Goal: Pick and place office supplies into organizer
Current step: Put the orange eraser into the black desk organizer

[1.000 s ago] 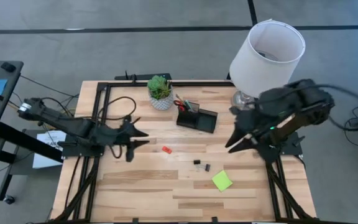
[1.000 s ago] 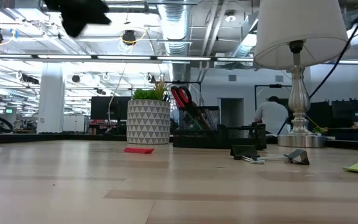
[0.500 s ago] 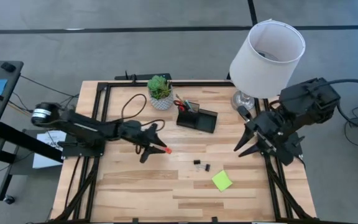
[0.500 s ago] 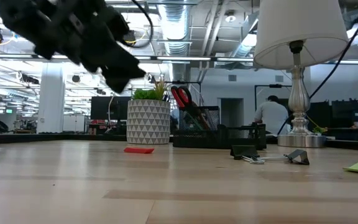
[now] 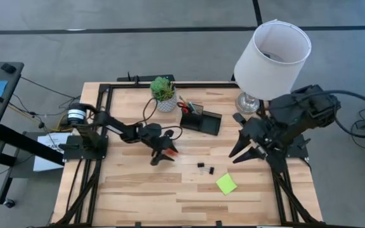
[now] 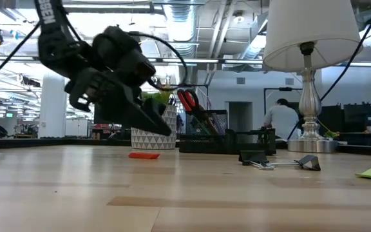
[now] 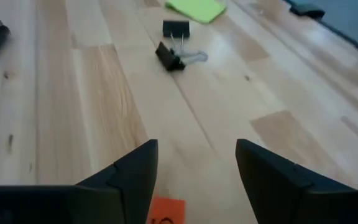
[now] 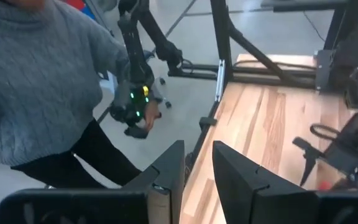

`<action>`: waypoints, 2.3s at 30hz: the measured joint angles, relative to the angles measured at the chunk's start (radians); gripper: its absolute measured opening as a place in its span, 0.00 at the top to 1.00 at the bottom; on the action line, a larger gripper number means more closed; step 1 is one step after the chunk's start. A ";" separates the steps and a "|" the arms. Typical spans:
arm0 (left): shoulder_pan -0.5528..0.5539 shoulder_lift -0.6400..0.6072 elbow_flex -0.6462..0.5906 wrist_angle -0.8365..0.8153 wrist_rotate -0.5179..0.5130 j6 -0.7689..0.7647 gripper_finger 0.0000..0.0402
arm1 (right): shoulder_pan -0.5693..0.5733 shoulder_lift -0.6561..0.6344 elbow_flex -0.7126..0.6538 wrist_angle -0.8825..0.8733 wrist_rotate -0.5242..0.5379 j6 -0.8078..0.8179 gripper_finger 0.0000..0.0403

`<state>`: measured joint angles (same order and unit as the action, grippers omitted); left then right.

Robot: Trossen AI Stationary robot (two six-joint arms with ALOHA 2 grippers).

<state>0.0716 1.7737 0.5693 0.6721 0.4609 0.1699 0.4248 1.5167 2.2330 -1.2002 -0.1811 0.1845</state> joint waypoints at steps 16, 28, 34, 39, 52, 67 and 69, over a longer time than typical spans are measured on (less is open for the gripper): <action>0.096 0.216 0.021 0.031 0.144 0.171 0.50 | 0.000 0.032 0.002 -0.021 0.000 0.001 0.81; 0.117 0.285 0.018 0.122 0.227 0.124 0.60 | -0.002 0.043 0.002 -0.036 0.000 0.001 0.81; 0.091 0.288 -0.024 0.224 0.129 0.103 0.74 | 0.000 0.043 0.002 -0.050 0.000 0.001 0.81; 0.073 0.291 -0.076 0.335 0.029 0.036 0.89 | 0.000 0.043 0.002 -0.055 0.000 -0.012 0.81; 0.045 0.219 -0.059 0.373 -0.075 -0.319 0.89 | 0.000 0.043 0.002 -0.056 0.000 -0.053 0.81; 0.130 0.120 0.527 -0.402 -0.242 0.098 0.90 | 0.009 0.043 0.002 -0.059 -0.001 -0.053 0.81; 0.127 0.148 0.568 -0.448 -0.302 0.183 0.90 | 0.020 0.043 0.002 -0.064 -0.001 -0.053 0.81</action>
<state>0.1990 1.9218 1.1374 0.2244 0.1593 0.3526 0.4448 1.5597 2.2345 -1.2639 -0.1819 0.1310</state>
